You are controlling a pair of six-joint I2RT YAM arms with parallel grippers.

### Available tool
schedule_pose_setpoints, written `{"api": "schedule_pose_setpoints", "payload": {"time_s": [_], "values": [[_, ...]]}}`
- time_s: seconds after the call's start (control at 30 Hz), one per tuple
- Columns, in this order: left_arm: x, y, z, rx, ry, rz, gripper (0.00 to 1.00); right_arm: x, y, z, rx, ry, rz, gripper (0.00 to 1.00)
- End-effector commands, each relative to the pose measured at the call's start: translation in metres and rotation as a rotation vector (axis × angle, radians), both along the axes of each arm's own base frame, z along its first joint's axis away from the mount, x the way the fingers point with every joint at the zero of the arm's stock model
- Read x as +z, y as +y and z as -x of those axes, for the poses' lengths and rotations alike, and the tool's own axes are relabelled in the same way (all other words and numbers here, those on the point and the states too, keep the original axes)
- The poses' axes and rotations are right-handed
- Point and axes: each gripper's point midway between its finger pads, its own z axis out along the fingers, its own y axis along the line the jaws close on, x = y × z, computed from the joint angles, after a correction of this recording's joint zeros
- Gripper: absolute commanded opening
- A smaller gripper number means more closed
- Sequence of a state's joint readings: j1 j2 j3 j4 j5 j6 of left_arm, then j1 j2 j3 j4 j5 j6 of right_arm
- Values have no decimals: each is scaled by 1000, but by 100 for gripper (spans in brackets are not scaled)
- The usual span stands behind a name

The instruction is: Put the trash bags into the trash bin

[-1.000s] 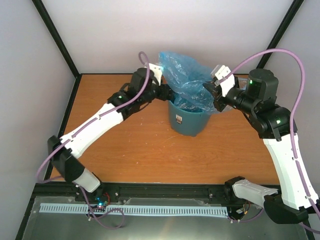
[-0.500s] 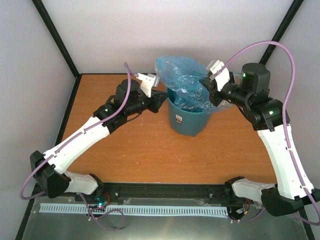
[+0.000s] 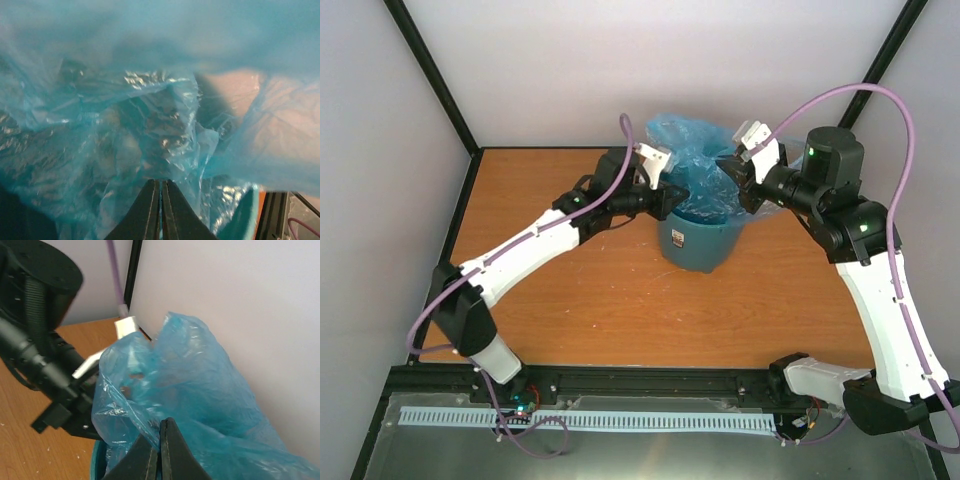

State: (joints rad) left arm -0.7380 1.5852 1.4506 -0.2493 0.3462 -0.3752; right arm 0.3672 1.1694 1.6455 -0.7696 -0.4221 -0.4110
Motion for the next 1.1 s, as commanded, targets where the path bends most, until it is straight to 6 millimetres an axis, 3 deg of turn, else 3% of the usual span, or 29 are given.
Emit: {"api": "schedule_pose_setpoints", "payload": {"time_s": [0.0, 0.17, 0.37, 0.43, 0.5, 0.57, 0.8, 0.93, 1.07], "values": [[29, -24, -15, -37, -45, 44, 2, -4, 4, -1, 21, -13, 0, 3], [28, -32, -27, -24, -37, 16, 1, -16, 4, -6, 17, -2, 20, 3], [26, 5, -24, 117, -66, -30, 5, -31, 3, -8, 10, 15, 38, 3], [28, 25, -21, 186, -80, -44, 18, -29, 4, -7, 13, 12, 33, 3], [28, 43, -18, 253, -88, -59, 42, -24, 4, -6, 15, 5, 25, 3], [32, 59, -13, 299, -95, -60, 56, -18, 5, -7, 17, -3, 14, 3], [39, 103, 15, 371, -136, -42, 71, -15, 11, -27, 14, -28, 19, 3], [41, 122, 28, 395, -150, -38, 74, -33, 15, -40, 13, -4, 44, 3], [33, 131, 42, 379, -132, -54, 74, -54, 17, -31, 45, 18, 56, 3]]}}
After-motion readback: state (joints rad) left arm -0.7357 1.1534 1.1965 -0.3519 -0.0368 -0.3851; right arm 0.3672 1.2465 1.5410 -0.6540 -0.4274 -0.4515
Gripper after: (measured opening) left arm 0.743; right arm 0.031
